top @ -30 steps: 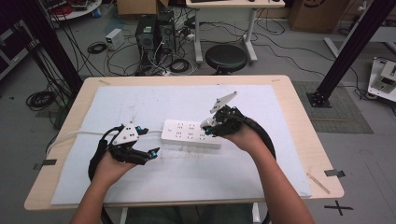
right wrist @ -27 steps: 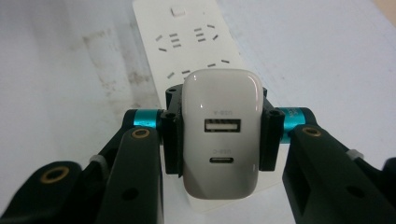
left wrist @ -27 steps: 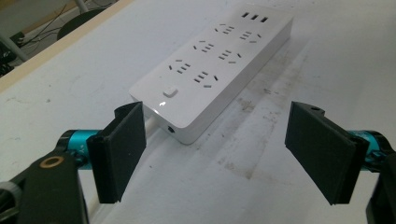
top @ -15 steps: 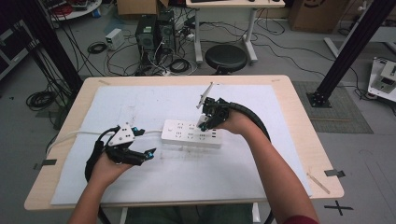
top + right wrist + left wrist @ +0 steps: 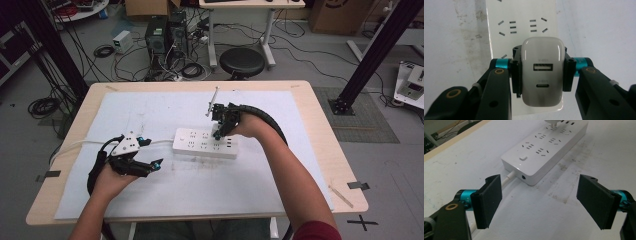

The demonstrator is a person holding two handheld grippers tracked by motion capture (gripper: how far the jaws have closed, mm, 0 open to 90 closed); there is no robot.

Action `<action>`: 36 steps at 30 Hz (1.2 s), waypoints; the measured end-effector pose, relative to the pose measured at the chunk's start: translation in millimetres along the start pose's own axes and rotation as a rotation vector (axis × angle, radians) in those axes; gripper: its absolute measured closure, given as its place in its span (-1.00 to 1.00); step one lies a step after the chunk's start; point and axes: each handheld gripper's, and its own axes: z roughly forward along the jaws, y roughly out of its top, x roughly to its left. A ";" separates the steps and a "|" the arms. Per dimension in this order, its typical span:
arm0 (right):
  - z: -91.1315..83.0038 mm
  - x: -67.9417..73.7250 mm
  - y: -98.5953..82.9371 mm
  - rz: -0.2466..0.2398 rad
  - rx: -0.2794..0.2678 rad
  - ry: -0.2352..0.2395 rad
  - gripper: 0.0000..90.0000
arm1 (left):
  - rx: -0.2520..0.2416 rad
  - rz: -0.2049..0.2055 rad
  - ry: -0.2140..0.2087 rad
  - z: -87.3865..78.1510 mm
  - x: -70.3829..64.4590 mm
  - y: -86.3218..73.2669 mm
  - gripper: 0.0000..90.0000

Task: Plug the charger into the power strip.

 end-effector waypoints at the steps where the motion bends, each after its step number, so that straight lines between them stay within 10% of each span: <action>1: -0.2 -0.5 0.4 -0.005 -0.002 -0.002 0.41 | 0.001 0.000 -0.001 0.1 0.0 0.0 -0.54; 36: 19.3 -7.9 9.1 -0.059 0.066 0.051 0.42 | -0.001 -0.012 0.010 1.0 2.4 1.4 -0.54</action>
